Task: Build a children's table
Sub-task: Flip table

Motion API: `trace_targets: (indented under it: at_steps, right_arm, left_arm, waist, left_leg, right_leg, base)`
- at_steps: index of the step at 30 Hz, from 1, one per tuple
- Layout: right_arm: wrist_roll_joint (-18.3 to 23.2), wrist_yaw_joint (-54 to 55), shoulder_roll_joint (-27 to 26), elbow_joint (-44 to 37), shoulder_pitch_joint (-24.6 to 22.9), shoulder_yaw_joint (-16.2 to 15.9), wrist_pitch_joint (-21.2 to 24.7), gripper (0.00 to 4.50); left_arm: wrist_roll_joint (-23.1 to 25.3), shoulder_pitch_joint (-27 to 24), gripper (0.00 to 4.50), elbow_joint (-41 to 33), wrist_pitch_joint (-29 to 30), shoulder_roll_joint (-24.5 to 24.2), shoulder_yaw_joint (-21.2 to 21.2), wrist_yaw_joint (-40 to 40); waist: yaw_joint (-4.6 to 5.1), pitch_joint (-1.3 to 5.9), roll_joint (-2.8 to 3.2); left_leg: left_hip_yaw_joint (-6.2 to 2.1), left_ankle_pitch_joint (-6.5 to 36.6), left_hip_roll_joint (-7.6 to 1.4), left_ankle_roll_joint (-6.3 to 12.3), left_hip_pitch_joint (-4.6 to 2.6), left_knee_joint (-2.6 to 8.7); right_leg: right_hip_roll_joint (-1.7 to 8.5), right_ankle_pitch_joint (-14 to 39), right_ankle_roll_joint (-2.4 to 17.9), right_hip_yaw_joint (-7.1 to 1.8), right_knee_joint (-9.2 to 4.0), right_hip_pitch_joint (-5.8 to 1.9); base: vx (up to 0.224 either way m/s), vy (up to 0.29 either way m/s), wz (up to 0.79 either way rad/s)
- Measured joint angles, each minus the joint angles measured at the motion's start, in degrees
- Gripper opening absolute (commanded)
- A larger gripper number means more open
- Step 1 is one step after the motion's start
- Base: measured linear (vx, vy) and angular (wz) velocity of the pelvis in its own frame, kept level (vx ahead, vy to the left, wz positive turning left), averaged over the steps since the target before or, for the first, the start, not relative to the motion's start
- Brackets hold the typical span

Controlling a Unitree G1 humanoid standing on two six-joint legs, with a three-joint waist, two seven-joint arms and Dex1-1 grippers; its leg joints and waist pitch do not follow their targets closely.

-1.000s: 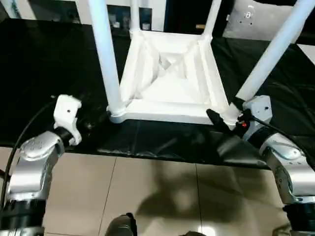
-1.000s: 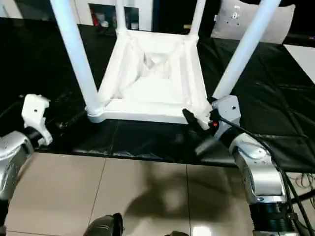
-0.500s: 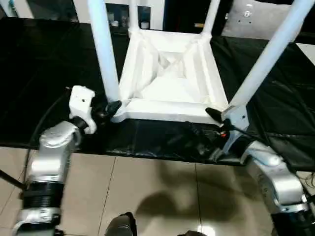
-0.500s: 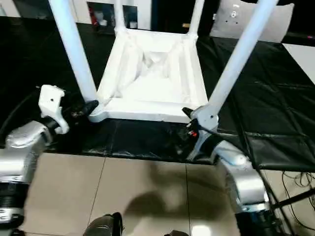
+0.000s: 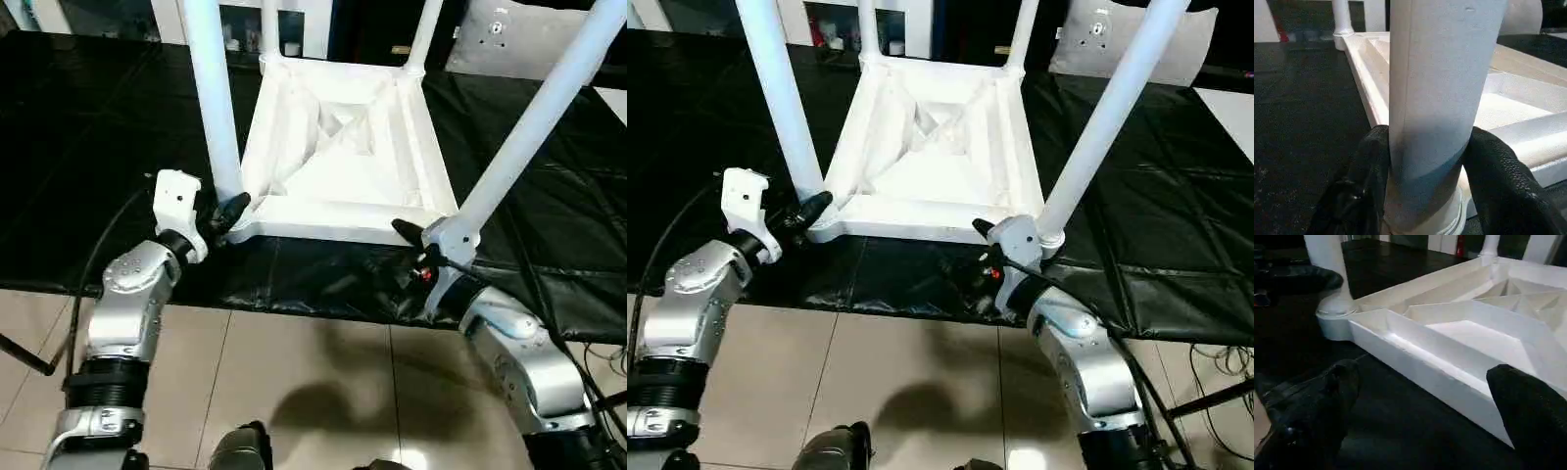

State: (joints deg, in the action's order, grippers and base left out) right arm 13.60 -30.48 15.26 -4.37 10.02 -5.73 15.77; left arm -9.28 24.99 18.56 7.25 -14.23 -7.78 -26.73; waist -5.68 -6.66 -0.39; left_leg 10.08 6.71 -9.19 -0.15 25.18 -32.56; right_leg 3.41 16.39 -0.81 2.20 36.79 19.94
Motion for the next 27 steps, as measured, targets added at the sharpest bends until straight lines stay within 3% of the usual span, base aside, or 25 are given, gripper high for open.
trace_targets:
  at_steps: [10,20,27]
  right_arm:
    - [0.4,3.1,-2.5,-0.1,-0.9,1.0,1.1,4.5]
    - [2.7,6.3,-3.9,0.0,0.9,4.4,3.8,4.5]
    - [5.8,10.3,-7.3,1.6,3.8,8.7,6.5,4.5]
  left_arm:
    - [-6.0,-3.1,2.0,-7.3,7.8,7.2,-4.3,5.5]
    - [-17.9,-4.5,2.0,-12.6,17.9,13.4,-9.5,9.0]
    - [-18.0,-6.0,2.0,-16.1,21.4,13.0,-8.7,8.9]
  waist:
    - [0.41,0.04,0.16]
    - [0.55,0.16,0.1]
    - [0.52,0.17,0.11]
  left_leg:
    - [0.17,0.0,0.03,0.0,-0.03,0.2]
    - [0.21,0.0,0.02,0.06,-0.06,0.28]
    - [0.24,0.0,0.02,0.06,-0.06,0.31]
  right_leg:
    - [0.02,-0.1,0.0,-0.12,-0.23,0.02]
    - [0.01,-0.1,0.0,-0.09,-0.45,-0.07]
    - [0.01,-0.2,-0.2,-0.11,-0.53,-0.08]
  base:
    - [0.0,0.0,0.0]
    - [0.0,0.0,0.0]
    - [0.0,0.0,0.0]
